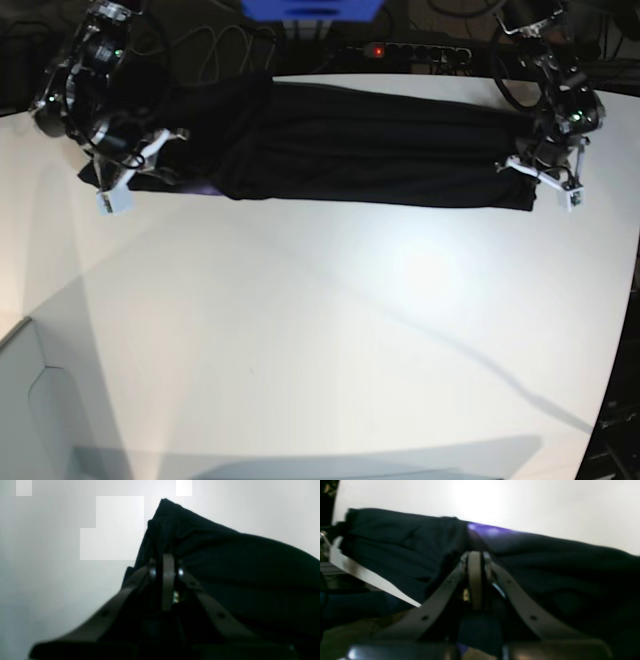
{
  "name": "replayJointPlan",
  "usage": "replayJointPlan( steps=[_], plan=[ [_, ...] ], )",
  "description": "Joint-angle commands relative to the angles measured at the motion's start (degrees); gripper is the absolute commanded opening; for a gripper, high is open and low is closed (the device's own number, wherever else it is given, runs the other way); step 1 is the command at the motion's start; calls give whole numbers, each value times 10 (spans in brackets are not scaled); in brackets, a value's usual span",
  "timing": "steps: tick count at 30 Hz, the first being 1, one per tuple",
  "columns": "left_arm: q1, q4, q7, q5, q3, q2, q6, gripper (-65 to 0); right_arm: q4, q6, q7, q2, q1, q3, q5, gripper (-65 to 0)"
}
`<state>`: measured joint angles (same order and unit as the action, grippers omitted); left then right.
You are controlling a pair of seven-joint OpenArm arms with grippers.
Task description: Fold the T-shirt properly
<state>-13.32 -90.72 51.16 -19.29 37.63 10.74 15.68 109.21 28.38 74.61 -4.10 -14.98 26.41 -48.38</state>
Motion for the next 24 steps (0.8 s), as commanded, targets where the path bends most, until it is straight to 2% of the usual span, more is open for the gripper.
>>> replayJointPlan(
  steps=[1,5,6,9,13,24],
  plan=[
    [2,-8,-6,-1,4,9,1,-649,7,-13,-15,-3,1,-3,-17,-650],
    [4,-8,-6,-1,4,9,1,-649,7,-67,-19,0,-6,-7,-8,-650],
    [4,-8,-6,-1,3,9,1,-649,7,-72,-19,0,-8,-18,-3,-650],
    [4,-8,-6,-1,3,9,1,-649,9,-73,-20,1,-11,-54,14,-650],
    [4,-8,-6,-1,3,9,1,-649,10,-74,-20,22,-18,-82,33,-650],
    [4,-8,-6,-1,4,9,1,-649,10,-74,-20,50,-20,-175,32,-650]
  ],
)
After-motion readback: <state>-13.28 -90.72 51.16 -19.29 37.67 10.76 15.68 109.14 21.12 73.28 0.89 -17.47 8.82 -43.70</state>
